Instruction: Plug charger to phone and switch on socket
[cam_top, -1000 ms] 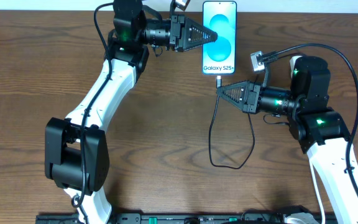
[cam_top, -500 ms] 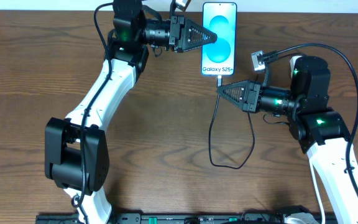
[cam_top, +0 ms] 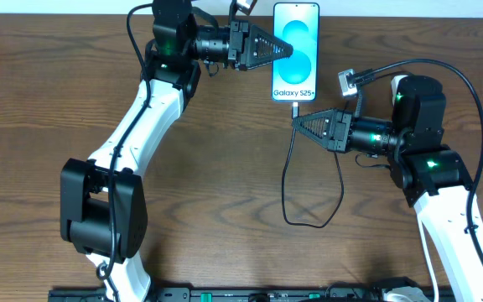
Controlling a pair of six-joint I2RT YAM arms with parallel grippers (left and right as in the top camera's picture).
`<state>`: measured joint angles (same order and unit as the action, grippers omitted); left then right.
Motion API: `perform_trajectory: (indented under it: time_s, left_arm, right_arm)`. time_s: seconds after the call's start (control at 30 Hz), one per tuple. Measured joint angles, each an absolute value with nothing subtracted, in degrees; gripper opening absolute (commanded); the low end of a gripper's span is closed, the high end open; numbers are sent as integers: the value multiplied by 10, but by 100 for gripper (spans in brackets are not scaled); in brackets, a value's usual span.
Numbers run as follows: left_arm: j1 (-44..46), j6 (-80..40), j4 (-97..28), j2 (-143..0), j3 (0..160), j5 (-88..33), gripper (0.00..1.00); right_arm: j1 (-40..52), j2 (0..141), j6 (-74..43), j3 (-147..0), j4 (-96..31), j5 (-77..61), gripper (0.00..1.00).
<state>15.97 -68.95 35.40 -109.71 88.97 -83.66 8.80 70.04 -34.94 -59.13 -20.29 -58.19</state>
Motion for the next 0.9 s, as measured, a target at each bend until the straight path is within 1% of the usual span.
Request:
perform_trajectory:
  time_s: [0.9]
  left_arm:
    - [160, -690, 354, -1097, 890, -837, 7]
  right_arm:
    - [88, 700, -359, -591, -196, -583, 1]
